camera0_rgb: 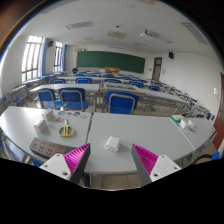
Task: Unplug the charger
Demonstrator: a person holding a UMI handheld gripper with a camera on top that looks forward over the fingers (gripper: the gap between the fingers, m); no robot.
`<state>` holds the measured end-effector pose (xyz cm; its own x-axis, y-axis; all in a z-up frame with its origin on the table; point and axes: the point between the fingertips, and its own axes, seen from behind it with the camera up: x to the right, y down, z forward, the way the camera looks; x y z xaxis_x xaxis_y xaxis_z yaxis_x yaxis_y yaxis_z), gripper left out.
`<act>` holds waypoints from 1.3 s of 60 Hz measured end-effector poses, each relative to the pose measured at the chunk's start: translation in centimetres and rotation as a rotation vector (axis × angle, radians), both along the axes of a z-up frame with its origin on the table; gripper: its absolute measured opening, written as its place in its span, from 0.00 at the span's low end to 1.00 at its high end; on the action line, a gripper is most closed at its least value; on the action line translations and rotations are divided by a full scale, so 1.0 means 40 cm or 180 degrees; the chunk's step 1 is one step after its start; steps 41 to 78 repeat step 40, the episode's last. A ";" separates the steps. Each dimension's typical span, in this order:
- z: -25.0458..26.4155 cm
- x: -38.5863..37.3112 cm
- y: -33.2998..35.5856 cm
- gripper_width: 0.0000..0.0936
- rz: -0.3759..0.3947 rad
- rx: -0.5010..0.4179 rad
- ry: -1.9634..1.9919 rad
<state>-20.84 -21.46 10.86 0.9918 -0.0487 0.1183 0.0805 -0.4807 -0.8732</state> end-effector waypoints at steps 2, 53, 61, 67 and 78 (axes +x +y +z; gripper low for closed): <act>0.022 -0.009 -0.037 0.91 -0.0010 0.0026 -0.0014; 0.184 -0.142 -0.473 0.91 -0.0281 0.0050 -0.0099; 0.184 -0.142 -0.473 0.91 -0.0281 0.0050 -0.0099; 0.184 -0.142 -0.473 0.91 -0.0281 0.0050 -0.0099; 0.184 -0.142 -0.473 0.91 -0.0281 0.0050 -0.0099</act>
